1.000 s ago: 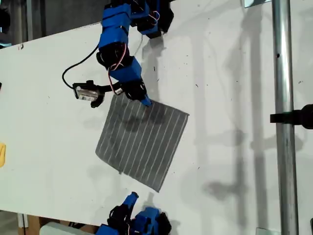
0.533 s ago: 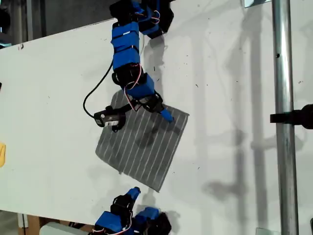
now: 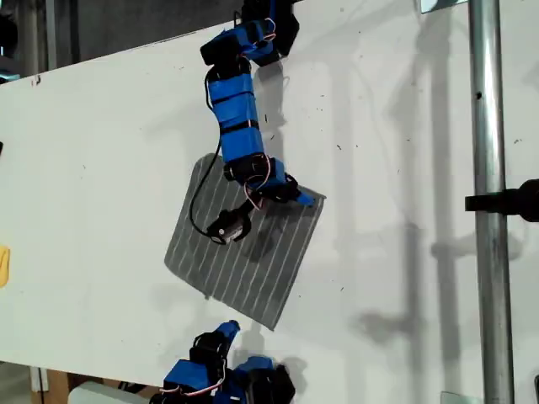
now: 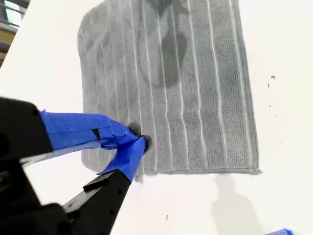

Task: Grasp corners of a towel and fold twice.

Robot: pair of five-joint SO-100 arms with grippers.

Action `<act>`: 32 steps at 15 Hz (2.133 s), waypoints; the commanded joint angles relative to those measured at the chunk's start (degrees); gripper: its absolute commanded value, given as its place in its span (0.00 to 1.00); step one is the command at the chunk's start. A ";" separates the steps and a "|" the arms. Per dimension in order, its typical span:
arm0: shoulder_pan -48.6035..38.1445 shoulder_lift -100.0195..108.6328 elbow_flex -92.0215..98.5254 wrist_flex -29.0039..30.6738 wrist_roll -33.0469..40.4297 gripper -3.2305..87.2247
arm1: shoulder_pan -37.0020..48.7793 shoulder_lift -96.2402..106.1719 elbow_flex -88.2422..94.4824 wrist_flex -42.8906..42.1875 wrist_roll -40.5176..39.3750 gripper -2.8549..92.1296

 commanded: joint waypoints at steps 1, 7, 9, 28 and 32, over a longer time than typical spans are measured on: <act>-2.29 -0.09 0.35 -1.49 0.88 0.00 | 1.14 -2.11 -4.66 -2.20 -1.14 0.35; -5.10 0.00 3.78 -4.31 2.72 0.00 | 0.26 -8.17 -5.80 -9.05 1.14 0.34; -5.19 0.09 4.92 -5.10 2.81 0.00 | 0.18 -10.81 -5.98 -9.40 1.67 0.34; -0.35 -18.37 -12.39 -3.25 8.61 0.22 | -0.26 -13.27 -4.04 1.32 5.36 0.03; 1.05 -19.60 -15.56 1.05 12.92 0.40 | -1.49 -12.13 -2.90 1.32 7.21 0.03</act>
